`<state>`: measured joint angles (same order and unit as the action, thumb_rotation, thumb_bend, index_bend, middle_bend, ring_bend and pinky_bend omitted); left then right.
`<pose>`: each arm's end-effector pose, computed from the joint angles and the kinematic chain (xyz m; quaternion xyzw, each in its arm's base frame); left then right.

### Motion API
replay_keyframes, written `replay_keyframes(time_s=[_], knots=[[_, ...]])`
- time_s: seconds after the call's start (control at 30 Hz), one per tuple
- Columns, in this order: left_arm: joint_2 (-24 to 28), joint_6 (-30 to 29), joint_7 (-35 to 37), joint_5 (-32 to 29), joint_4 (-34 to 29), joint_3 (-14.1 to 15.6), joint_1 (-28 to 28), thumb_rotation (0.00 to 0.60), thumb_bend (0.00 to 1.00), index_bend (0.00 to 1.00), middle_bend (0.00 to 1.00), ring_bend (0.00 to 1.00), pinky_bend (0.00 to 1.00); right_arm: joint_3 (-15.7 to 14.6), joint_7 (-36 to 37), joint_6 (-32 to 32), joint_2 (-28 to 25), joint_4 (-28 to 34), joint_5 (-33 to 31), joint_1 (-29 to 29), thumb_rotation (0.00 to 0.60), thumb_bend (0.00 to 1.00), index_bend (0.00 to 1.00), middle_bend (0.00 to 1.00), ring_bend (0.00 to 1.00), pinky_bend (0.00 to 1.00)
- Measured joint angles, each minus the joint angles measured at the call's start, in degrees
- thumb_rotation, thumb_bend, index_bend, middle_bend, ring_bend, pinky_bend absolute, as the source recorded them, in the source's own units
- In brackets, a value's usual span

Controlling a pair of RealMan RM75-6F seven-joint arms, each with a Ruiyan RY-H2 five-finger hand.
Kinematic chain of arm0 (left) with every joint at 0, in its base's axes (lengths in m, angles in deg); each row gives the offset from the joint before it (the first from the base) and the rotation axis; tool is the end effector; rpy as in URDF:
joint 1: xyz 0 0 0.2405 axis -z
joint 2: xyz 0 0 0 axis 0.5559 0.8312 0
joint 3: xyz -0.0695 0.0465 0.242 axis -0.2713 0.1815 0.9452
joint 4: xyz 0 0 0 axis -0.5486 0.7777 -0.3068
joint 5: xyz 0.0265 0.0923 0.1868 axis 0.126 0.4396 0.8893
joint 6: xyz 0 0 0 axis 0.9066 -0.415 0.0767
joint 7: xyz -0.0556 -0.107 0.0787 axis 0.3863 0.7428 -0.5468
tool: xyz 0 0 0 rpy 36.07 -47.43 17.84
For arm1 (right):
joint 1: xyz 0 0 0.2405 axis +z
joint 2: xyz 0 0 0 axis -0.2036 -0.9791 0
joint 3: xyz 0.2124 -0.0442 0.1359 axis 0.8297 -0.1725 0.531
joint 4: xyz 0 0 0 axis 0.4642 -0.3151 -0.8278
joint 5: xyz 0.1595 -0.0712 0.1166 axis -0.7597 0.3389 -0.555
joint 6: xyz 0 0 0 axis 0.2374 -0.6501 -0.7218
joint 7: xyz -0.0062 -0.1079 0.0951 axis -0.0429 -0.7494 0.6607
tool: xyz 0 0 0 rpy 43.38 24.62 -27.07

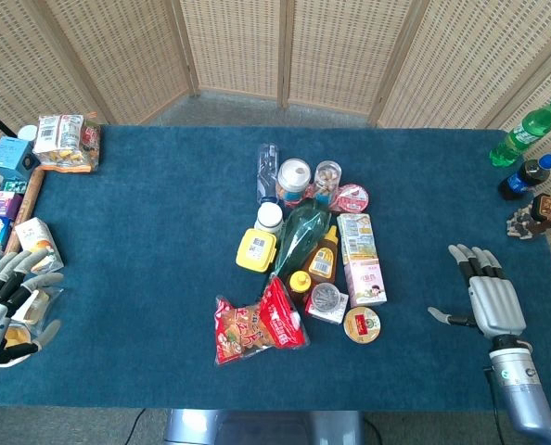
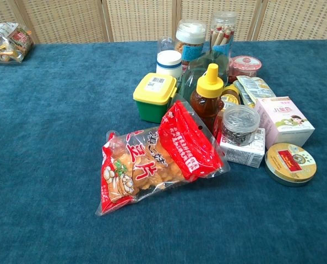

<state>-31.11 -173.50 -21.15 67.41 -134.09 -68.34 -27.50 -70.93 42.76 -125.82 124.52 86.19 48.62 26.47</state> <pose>-0.2436 0.1636 0.1984 -0.6219 -0.3994 -0.4923 0.4598 -0.2886 -0.2412 0.1255 0.6020 -0.4433 0.3570 0.5601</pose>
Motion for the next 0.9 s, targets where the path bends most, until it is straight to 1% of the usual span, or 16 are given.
replay_keyframes(time_s=[0.17,0.47,0.7,0.9], knots=[[-0.04,0.36,0.19,0.42,-0.2,0.55,-0.1,0.6,0.37,0.24,0.09,0.0,0.0,-0.16,0.51,0.16,-0.1,-0.06,0.13,-0.12,0.453,0.0,0.0,0.0,0.0,0.0],[0.16,-0.8,1.38,1.05,0.24,0.61,-0.49,0.6,0.37,0.23,0.08,0.0,0.0,-0.63,2.87,0.81,-1.23,0.29,1.72,-0.22,0.457,0.0,0.0,0.0,0.0,0.0],[-0.18,0.01,1.82,1.2,0.54,0.54,0.11,0.6,0.37,0.23,0.08,0.0,0.0,-0.41,3.63,6.36,-2.11,1.49,2.81,3.22,0.452,0.0,0.0,0.0,0.0,0.0],[-0.12,-0.27,2.19,0.97,1.08,0.77,-0.23,0.6,0.37,0.23,0.08,0.0,0.0,0.66,1.47,11.33,-2.07,2.5,1.4,7.37,0.453,0.0,0.0,0.0,0.0,0.0]])
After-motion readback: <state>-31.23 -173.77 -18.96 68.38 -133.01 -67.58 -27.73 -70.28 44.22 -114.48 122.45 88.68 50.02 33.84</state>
